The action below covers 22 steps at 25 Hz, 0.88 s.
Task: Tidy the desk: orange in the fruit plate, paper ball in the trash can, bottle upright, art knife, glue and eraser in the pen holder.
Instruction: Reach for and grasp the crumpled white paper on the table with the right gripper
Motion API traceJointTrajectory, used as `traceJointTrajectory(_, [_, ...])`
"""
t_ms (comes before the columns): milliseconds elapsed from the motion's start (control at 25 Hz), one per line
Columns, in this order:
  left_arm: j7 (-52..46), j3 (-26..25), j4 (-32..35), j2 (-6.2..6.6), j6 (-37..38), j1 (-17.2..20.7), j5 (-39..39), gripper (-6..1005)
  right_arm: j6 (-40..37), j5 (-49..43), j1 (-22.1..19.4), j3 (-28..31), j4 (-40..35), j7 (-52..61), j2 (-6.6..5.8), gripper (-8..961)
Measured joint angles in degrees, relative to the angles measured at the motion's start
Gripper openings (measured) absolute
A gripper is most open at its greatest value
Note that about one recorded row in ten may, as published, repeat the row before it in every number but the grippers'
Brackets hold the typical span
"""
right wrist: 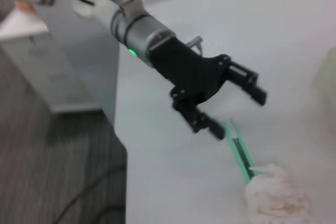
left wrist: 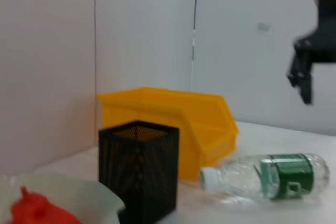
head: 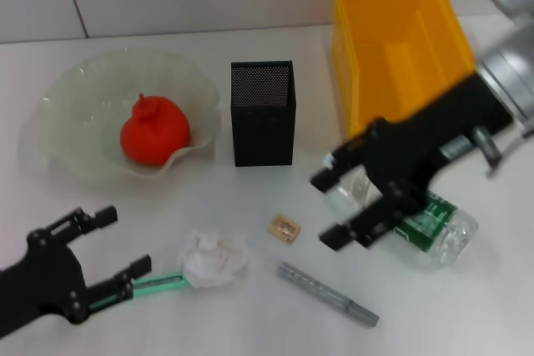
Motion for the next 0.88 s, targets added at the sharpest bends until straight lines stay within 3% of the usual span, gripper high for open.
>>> traceJointTrajectory(120, [-3.26, -0.14, -0.28, -0.06, -0.22, -0.25, 3.39, 807, 0.13, -3.93, 5.93, -2.81, 0.07, 7.47, 0.44, 786])
traceJointTrajectory(320, [-4.35, -0.18, -0.28, -0.31, -0.56, -0.14, 4.96, 806, 2.96, -5.98, 9.78, -7.42, 4.19, 12.29, 1.18, 786])
traceJointTrajectory(680, [-4.41, -0.27, -0.26, -0.01, -0.56, 0.35, 4.98, 806, 9.04, -6.19, 8.81, -17.66, 5.57, 12.10, 1.22, 786])
traceJointTrajectory(880, [-4.05, -0.27, -0.26, 0.01, -0.58, 0.29, 4.98, 806, 16.13, -6.77, 7.49, -25.14, 5.58, 11.51, 1.41, 786])
